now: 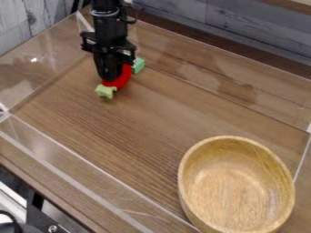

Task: Move the red object to the right side of the table

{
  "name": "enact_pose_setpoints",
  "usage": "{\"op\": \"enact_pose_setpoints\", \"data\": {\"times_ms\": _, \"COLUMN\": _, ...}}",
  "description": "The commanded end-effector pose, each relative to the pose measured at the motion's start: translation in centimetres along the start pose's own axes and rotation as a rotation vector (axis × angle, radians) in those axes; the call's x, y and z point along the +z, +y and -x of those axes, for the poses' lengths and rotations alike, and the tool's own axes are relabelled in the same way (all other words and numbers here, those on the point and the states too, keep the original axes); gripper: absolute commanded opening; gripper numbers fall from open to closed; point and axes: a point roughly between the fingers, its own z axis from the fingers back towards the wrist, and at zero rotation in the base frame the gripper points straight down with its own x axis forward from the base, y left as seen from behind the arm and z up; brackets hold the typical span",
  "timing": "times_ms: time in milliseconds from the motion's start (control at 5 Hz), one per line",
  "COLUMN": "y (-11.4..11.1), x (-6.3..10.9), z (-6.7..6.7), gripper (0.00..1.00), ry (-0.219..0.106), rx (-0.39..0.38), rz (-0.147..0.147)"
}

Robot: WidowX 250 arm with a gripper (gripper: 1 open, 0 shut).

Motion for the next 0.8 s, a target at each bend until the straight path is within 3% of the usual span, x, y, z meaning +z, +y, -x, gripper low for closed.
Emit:
{"op": "enact_pose_setpoints", "data": {"times_ms": 0, "y": -0.18, "x": 3.24, "z": -0.9, "gripper": 0.0, "ry": -0.086, "rx": -0.007, "rz": -0.029}}
{"op": "enact_pose_setpoints", "data": {"times_ms": 600, "y": -1.04, "x": 3.36, "z": -1.01, "gripper": 0.0, "ry": -0.069, "rx": -0.021, "rz": -0.027}}
